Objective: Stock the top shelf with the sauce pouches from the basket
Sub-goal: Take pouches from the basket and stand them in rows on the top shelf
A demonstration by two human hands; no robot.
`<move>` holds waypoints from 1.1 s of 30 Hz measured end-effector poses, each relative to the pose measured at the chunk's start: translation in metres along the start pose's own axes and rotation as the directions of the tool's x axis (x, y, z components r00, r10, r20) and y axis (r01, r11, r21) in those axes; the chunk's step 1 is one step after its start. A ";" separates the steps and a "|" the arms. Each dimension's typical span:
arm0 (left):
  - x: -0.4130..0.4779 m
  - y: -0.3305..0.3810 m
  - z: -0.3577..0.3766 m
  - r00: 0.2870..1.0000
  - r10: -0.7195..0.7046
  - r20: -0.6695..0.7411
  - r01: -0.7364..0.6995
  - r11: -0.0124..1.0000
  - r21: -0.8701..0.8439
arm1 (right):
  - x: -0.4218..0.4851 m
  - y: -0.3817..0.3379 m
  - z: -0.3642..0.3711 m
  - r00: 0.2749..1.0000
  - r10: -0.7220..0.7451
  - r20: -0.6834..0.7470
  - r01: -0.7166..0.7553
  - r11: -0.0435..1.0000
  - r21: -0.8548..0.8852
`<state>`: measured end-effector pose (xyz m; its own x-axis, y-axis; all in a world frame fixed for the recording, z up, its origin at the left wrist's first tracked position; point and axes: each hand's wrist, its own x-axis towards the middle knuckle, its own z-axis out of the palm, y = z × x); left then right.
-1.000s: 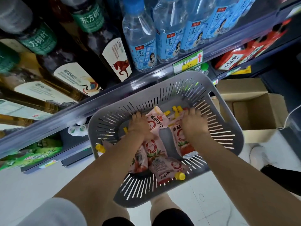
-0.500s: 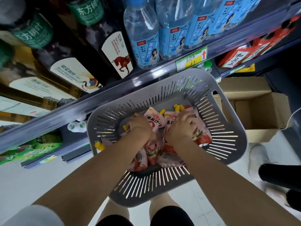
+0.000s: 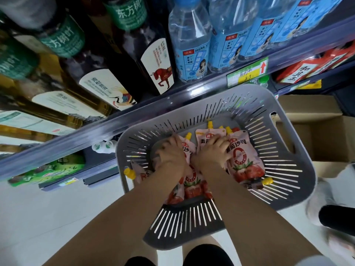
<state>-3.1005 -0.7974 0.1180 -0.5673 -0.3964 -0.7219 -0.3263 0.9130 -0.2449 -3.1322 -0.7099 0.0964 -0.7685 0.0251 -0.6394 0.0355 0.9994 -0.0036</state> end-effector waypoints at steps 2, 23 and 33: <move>0.000 0.001 0.006 0.999 0.033 -0.026 -0.034 0.998 -0.056 | 0.000 -0.001 0.001 1.000 -0.001 0.010 0.001 1.000 -0.011; -0.081 -0.074 -0.036 0.980 0.135 -0.148 -0.195 0.808 -0.555 | -0.039 0.019 -0.064 0.950 0.054 0.309 -0.166 0.922 0.350; -0.210 -0.164 -0.037 0.796 0.143 -0.588 -0.539 0.608 -0.583 | -0.232 -0.016 -0.114 0.975 0.064 -0.213 0.057 0.854 0.517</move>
<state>-2.9553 -0.8675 0.3335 -0.9427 -0.2422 -0.2296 -0.3334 0.7122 0.6178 -3.0274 -0.7285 0.3319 -0.8831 0.0939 -0.4597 0.3168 0.8421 -0.4365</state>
